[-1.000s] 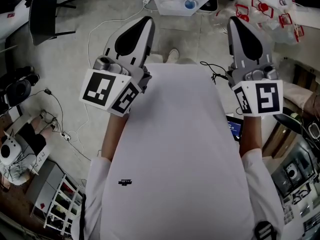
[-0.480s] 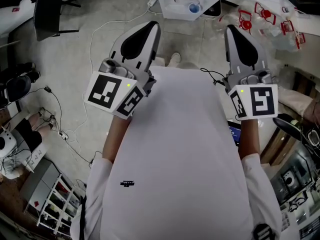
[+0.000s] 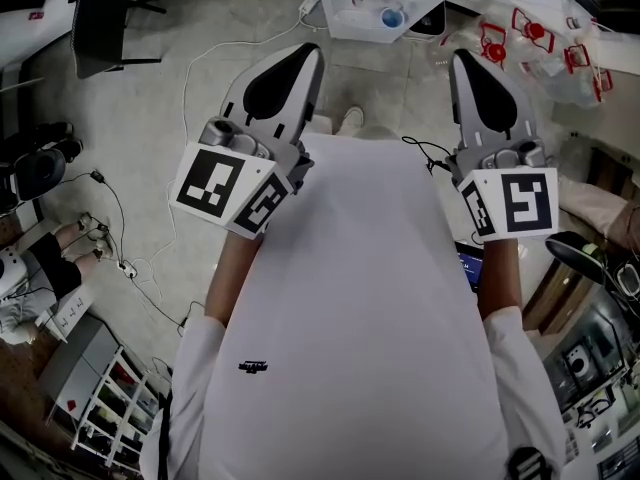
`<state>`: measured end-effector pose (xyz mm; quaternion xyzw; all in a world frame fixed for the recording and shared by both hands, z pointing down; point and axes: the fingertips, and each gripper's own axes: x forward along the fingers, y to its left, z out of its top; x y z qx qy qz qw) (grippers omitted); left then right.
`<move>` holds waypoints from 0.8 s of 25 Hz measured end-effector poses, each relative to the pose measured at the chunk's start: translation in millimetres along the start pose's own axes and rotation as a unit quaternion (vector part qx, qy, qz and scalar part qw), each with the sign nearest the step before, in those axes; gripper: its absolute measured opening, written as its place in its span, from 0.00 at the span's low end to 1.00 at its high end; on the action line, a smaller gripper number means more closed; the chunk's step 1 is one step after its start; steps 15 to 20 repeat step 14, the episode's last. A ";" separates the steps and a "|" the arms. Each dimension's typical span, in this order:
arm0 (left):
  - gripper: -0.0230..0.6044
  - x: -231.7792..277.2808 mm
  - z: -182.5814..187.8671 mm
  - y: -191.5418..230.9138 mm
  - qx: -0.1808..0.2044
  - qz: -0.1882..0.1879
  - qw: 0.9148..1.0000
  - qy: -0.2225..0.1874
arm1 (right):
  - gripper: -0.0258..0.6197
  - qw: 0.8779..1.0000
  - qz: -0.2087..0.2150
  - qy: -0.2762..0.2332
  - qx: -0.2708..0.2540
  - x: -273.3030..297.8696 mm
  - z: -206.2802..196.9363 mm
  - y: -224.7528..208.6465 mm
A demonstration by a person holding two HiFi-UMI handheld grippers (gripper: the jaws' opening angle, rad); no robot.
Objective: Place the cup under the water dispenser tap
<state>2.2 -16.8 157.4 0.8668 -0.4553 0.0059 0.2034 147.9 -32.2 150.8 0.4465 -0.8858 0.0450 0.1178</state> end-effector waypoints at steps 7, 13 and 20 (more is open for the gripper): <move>0.05 -2.6 -1.1 -1.8 0.000 -0.001 1.000 0.001 | 0.06 1.000 0.001 -0.003 0.013 -3.4 0.2 1.9; 0.05 -0.1 -0.7 -3.1 0.000 -0.005 1.000 0.003 | 0.06 1.000 0.001 -0.004 0.013 -4.3 1.6 1.0; 0.05 0.7 -0.4 -3.5 0.000 -0.006 1.000 0.002 | 0.06 1.000 0.002 -0.004 0.014 -4.2 1.8 0.1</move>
